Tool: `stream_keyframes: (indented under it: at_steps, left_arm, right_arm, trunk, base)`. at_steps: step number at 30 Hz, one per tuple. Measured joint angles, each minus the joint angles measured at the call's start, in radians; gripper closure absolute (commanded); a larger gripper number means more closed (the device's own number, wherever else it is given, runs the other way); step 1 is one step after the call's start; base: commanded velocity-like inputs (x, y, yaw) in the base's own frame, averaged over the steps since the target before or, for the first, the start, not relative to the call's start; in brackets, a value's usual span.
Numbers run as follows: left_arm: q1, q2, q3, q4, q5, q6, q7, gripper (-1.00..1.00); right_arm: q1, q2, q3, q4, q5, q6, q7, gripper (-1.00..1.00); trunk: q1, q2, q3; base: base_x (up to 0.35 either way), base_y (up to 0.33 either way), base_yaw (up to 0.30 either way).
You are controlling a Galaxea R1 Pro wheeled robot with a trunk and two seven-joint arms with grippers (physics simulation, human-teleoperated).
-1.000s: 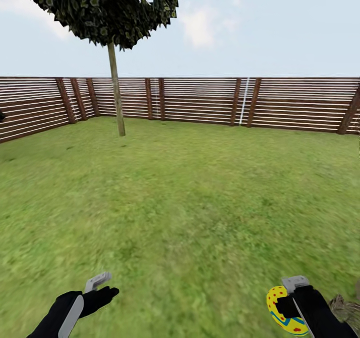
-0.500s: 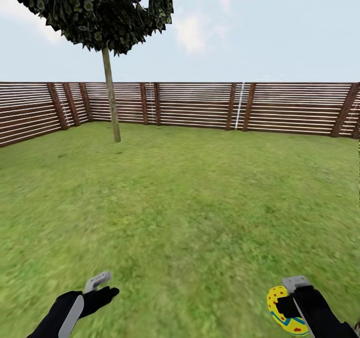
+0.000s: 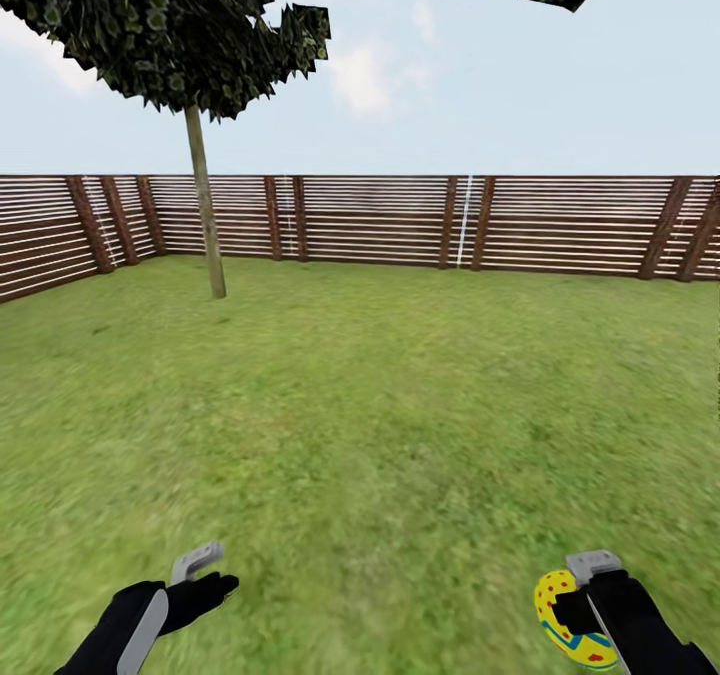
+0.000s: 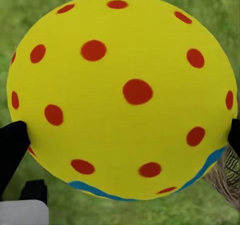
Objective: Take the three Easter eggs out of the wicker basket on the lawn in the garden, then place them on the lawn next to a single tree (choose any tree) so that all three eggs are next to the same tree and none are left in the basket.
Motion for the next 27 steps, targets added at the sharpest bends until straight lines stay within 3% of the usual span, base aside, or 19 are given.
stream_keyframes:
  at_steps: [16,23,27]
  left_arm:
    - [0.0,-0.001,0.0,0.0,-0.001,0.0,0.002,-1.0]
    - [0.0,-0.002,0.001,0.002,0.0,0.001,0.001,-1.0]
    - [0.0,-0.002,0.0,0.001,0.0,-0.002,0.001,-1.0]
  right_arm:
    - [0.0,-0.004,-0.005,-0.002,0.0,0.004,0.0,1.0]
    - [0.0,-0.003,-0.004,0.0,-0.001,0.006,0.001,1.0]
    - [0.0,-0.006,-0.006,-0.001,0.0,0.006,0.001,1.0]
  trunk:
    - [-0.061,0.112,0.074]
    - [-0.088,0.161,0.101]
    - [-0.088,0.162,0.102]
  base:
    - [0.281,0.222,-0.099]
    - [0.318,0.063,-0.229]
    - [0.311,0.001,-0.229]
